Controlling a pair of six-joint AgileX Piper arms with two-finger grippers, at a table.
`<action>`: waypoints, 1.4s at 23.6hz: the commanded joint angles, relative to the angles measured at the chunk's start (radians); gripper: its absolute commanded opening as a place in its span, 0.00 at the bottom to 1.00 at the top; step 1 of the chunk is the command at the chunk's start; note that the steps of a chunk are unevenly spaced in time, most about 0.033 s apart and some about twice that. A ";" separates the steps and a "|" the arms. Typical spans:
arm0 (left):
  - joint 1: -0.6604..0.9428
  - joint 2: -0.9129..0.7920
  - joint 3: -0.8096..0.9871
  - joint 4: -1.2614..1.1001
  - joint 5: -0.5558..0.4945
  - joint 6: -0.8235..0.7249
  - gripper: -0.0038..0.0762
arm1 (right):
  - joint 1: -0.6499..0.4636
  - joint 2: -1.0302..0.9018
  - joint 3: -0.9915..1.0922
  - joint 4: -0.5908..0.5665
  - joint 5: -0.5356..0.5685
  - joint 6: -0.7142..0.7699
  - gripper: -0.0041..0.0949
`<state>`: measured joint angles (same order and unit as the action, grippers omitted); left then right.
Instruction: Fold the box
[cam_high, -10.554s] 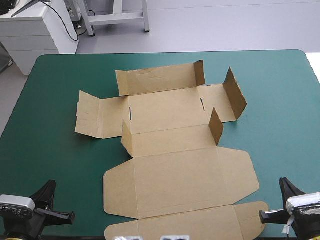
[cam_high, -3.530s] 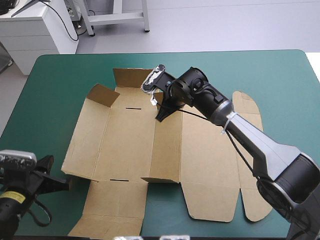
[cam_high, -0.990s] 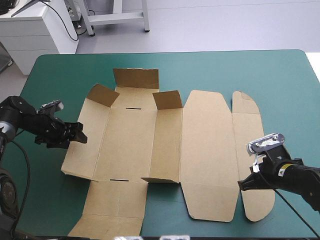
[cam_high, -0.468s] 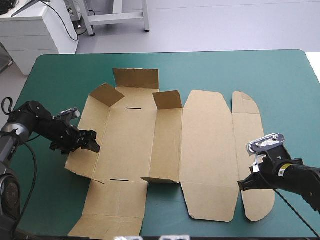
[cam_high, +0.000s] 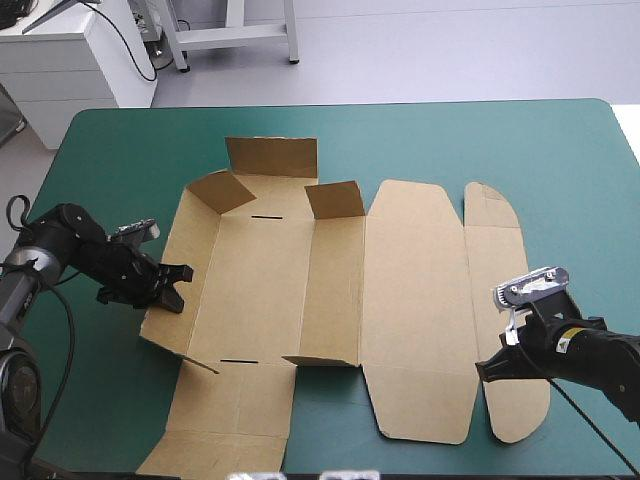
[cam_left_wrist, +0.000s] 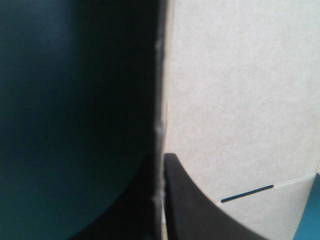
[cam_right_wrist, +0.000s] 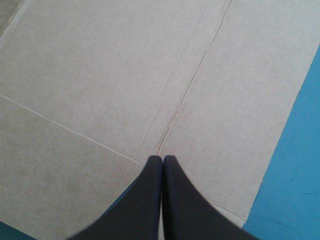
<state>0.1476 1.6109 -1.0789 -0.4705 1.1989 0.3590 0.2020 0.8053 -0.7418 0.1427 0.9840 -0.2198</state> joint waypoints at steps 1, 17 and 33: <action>-0.051 -0.034 -0.036 0.070 0.100 -0.007 0.04 | -0.006 -0.007 -0.023 0.010 -0.039 -0.009 0.02; -0.587 -0.003 -0.553 0.793 -0.008 0.281 0.04 | -0.006 -0.007 -0.023 0.007 -0.022 0.004 0.02; -0.782 0.090 -0.553 1.050 -0.414 0.287 0.04 | -0.006 -0.007 -0.023 0.001 -0.028 0.009 0.02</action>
<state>-0.5970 1.7499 -1.5995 0.5288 0.8353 0.6678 0.2020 0.8053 -0.7418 0.1417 0.9994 -0.2085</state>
